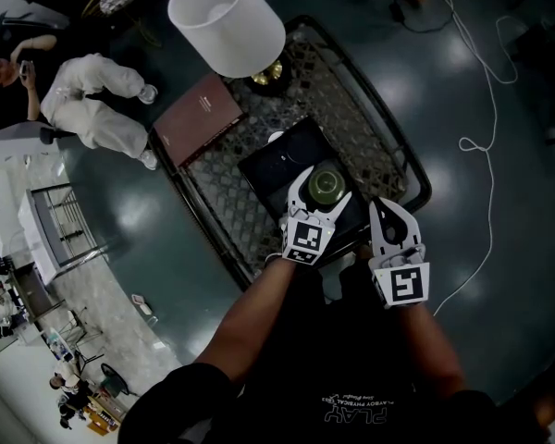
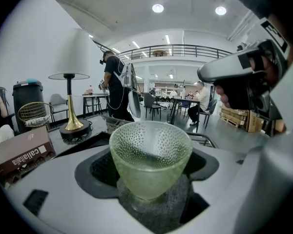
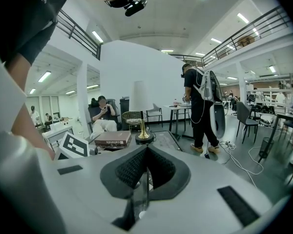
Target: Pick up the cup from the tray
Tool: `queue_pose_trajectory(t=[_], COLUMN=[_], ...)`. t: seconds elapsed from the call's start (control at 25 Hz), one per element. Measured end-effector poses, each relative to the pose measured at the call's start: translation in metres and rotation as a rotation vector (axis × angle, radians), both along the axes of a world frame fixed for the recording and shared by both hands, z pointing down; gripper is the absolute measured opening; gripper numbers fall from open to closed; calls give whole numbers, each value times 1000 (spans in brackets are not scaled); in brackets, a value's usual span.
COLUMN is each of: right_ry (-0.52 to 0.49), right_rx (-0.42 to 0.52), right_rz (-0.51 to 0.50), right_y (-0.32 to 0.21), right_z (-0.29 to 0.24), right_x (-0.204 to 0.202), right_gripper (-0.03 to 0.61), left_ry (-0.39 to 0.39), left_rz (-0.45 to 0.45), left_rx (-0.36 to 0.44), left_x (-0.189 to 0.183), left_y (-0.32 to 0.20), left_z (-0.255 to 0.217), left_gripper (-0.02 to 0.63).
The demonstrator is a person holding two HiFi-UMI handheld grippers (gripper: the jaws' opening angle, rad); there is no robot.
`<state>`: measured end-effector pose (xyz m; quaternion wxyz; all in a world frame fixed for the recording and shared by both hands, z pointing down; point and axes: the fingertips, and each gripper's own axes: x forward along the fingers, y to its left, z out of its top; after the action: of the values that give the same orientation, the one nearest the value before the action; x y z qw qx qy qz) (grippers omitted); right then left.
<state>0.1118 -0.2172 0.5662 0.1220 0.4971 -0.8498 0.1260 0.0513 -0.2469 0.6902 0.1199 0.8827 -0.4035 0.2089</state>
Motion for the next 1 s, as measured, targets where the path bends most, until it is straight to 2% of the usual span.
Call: queue_pose_trajectory(t=[0.28,0.52,0.68,1.0], right_ry=[-2,42,20,35], right_rx=[24,29,63,119], right_rz=[-2,-28,-35,-64], right_y=[-3,-6,-4,-10], right_z=[-11,-21,-29,-61], right_x=[-3,-3,-2,-8], right_gripper=[-2,-2,-2,-2], left_ry=[34,70,89,84], left_rz=[-2,-28,-34,-43], left_rx=[42,102,141,208], left_x=[-3,-10,-12,-18], left_y=[0,-2,2,11], left_z=[-31,-74,-104,-160], left_gripper=[390,390,390,390])
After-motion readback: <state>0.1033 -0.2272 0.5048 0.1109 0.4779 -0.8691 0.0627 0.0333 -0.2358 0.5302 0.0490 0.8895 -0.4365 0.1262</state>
